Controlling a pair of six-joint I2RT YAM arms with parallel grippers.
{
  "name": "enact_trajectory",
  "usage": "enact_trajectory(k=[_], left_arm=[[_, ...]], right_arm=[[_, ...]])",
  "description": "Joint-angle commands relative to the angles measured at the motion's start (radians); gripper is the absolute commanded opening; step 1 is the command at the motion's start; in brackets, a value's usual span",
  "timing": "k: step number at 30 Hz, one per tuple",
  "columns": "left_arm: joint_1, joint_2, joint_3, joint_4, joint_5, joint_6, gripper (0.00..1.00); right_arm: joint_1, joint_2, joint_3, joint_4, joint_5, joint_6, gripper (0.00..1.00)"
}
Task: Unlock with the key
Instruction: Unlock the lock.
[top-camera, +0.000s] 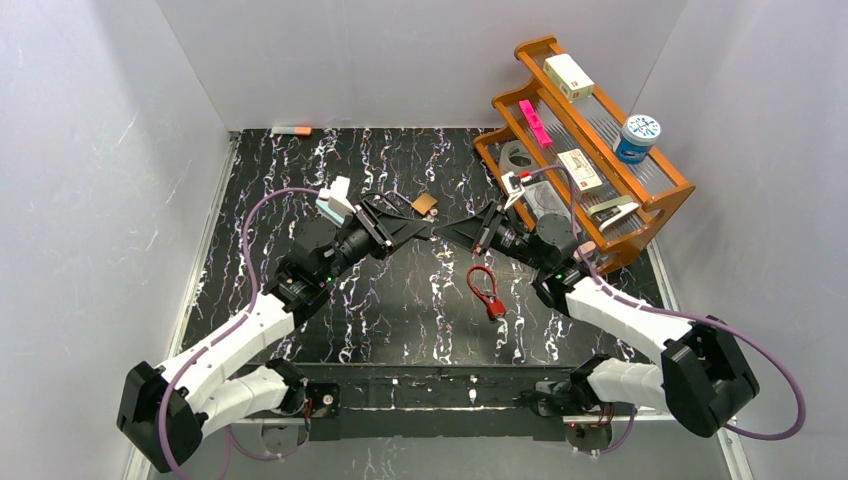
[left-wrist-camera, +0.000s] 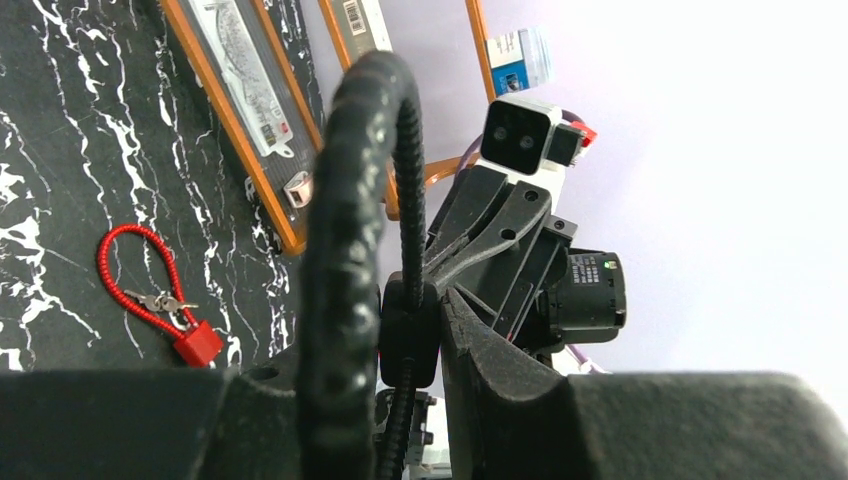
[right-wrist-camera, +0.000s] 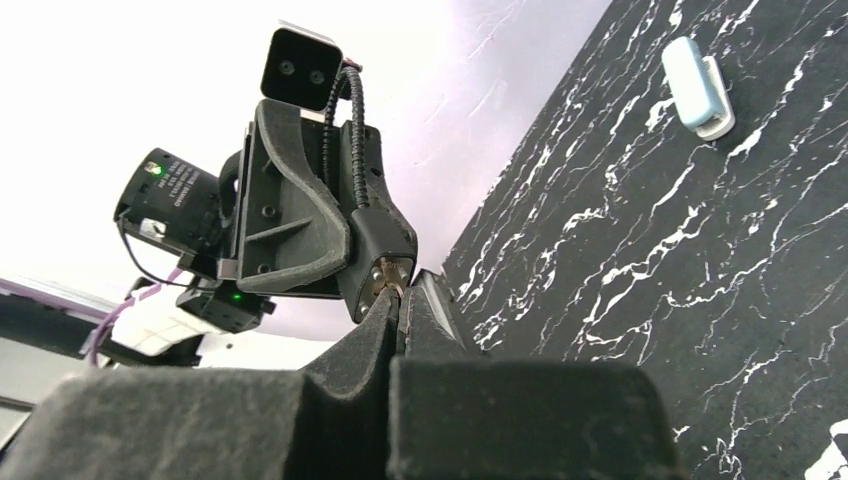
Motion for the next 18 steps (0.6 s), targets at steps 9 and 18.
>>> enact_trajectory(k=[9, 18], left_arm=[[-0.039, 0.037, 0.039, 0.012, 0.167, 0.038, 0.0], [-0.038, 0.028, -0.044, 0.126, 0.173, 0.003, 0.0]], right_arm=[[-0.017, -0.033, 0.031, 0.138, -0.15, 0.106, 0.01], [-0.014, 0.021, -0.002, 0.326, -0.097, 0.376, 0.01]])
